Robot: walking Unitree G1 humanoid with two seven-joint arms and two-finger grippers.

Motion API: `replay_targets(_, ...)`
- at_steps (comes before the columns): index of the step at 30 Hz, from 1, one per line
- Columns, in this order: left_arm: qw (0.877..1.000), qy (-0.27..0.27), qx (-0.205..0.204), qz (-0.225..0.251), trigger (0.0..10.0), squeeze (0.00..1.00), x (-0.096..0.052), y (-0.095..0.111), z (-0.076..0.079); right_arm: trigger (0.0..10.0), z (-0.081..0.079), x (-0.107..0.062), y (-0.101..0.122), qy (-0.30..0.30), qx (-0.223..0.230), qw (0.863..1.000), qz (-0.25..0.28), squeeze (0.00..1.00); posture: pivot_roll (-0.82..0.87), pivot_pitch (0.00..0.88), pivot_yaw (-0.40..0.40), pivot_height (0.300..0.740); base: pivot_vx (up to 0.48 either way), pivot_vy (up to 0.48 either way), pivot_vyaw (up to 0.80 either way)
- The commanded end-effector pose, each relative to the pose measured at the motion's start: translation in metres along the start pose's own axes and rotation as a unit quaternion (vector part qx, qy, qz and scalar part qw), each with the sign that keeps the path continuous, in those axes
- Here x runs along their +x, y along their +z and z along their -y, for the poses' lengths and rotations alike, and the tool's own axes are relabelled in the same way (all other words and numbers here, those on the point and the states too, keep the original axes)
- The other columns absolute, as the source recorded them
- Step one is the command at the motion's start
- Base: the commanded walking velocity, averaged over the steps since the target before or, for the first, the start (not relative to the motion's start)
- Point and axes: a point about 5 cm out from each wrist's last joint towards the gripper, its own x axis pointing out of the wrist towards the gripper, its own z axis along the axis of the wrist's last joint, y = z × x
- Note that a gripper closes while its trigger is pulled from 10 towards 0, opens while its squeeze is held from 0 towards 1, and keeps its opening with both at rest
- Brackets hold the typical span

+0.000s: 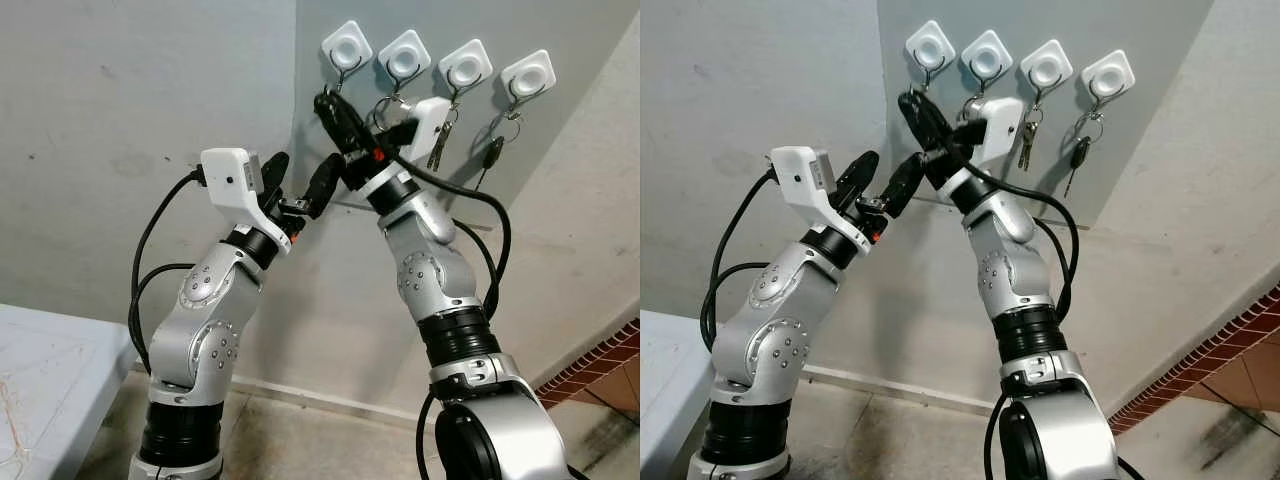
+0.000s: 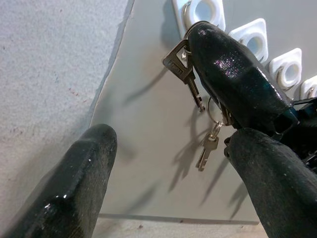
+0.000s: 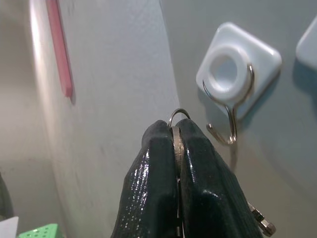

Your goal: Hang keys on a hook

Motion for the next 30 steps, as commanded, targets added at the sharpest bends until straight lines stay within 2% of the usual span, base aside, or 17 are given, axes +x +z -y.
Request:
replay_targets(1, 1.000, -0.011, 0.001, 0.003, 10.0, 0.00, 0.002, 0.003, 0.005, 10.0, -0.001, 0.001, 0.011, 0.006, -0.001, 1.000, 0.024, 0.00, 0.03, 0.000, -0.055, 0.740, 0.000, 0.000, 0.00)
replay_targets(8, 1.000, -0.012, 0.001, 0.003, 10.0, 0.00, 0.002, 0.004, 0.005, 10.0, 0.000, 0.000, 0.013, -0.001, 0.008, 1.000, 0.029, 0.00, 0.03, 0.000, -0.054, 0.740, 0.000, 0.000, 0.00)
replay_targets(11, 1.000, -0.013, 0.001, 0.003, 10.0, 0.00, 0.002, 0.004, 0.005, 10.0, 0.004, -0.004, 0.012, -0.016, 0.031, 0.999, 0.032, 0.00, 0.03, 0.000, -0.054, 0.740, 0.000, 0.000, 0.00)
replay_targets(15, 1.000, -0.012, 0.000, 0.004, 10.0, 0.00, 0.002, 0.004, 0.005, 10.0, 0.010, -0.012, 0.008, -0.041, 0.077, 0.995, 0.042, 0.00, 0.03, 0.000, -0.054, 0.740, 0.000, 0.000, 0.00)
replay_targets(21, 1.000, -0.013, -0.001, 0.006, 10.0, 0.00, 0.003, 0.006, 0.005, 10.0, 0.013, -0.023, -0.002, -0.070, 0.193, 0.977, 0.062, 0.00, 0.03, 0.000, -0.054, 0.740, 0.000, 0.000, 0.00)
replay_targets(23, 1.000, -0.014, -0.001, 0.007, 10.0, 0.00, 0.003, 0.006, 0.006, 10.0, 0.013, -0.025, -0.004, -0.075, 0.203, 0.974, 0.061, 0.00, 0.03, 0.000, -0.054, 0.740, 0.000, 0.000, 0.00)
replay_targets(24, 1.000, -0.014, -0.002, 0.007, 10.0, 0.00, 0.003, 0.006, 0.006, 10.0, 0.014, -0.026, -0.006, -0.083, 0.225, 0.969, 0.065, 0.00, 0.03, 0.000, -0.054, 0.740, 0.000, 0.000, 0.00)
replay_targets(30, 1.000, -0.013, -0.003, 0.007, 10.0, 0.00, 0.003, 0.006, 0.005, 10.0, 0.017, -0.029, -0.011, -0.096, 0.255, 0.960, 0.066, 0.00, 0.03, 0.000, -0.051, 0.740, 0.000, 0.000, 0.00)
